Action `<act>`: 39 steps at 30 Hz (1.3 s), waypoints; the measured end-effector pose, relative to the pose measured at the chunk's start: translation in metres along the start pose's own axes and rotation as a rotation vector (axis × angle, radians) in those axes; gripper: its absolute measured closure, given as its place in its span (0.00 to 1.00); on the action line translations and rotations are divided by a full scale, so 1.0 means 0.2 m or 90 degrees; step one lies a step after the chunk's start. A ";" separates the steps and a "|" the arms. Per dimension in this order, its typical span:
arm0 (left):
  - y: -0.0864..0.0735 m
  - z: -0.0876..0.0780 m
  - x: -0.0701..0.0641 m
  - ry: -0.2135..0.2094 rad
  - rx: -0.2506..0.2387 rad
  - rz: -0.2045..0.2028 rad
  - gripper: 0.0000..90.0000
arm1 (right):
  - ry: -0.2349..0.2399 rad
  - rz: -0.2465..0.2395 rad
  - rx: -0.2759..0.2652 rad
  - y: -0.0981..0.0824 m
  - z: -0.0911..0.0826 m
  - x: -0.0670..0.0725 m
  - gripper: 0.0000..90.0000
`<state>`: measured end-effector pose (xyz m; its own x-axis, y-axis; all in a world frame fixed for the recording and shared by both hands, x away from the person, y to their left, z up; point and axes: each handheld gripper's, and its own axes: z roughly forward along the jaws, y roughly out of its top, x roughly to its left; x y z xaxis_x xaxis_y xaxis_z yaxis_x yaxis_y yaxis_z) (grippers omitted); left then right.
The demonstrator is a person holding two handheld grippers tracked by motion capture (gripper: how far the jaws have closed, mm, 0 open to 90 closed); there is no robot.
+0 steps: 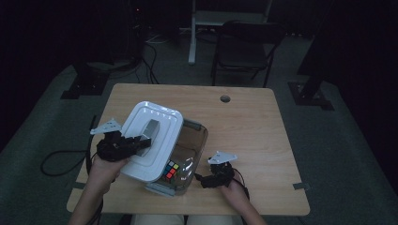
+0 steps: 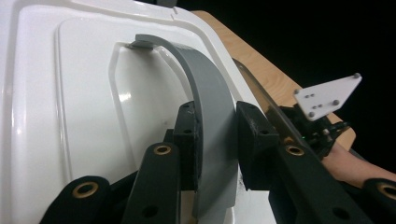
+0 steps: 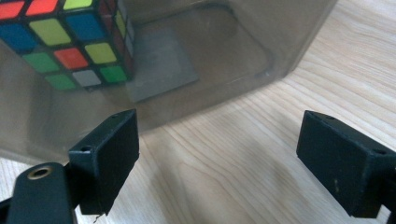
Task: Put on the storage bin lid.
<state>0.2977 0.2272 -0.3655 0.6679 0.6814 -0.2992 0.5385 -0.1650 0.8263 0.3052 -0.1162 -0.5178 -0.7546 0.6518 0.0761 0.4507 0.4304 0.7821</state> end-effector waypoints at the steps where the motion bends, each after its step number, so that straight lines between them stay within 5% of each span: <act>1: 0.00 0.01 -0.01 -0.002 0.006 0.004 0.81 | 0.000 -0.002 0.002 0.00 0.01 0.01 0.14; 17: 0.00 0.15 -0.03 -0.046 0.039 0.006 0.82 | 0.007 -0.022 0.006 0.11 0.15 0.08 0.14; 29: -0.01 0.26 -0.02 -0.067 0.081 -0.001 0.81 | -0.025 0.016 -0.023 0.07 0.05 -0.02 0.14; 39: -0.02 0.28 0.02 -0.084 0.085 -0.015 0.80 | -0.038 0.033 -0.037 0.07 0.00 -0.07 0.14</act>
<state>0.3271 0.1901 -0.3960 0.7108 0.5884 -0.3853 0.6126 -0.2487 0.7503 0.3222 -0.1197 -0.5084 -0.7005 0.7089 0.0822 0.4589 0.3592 0.8126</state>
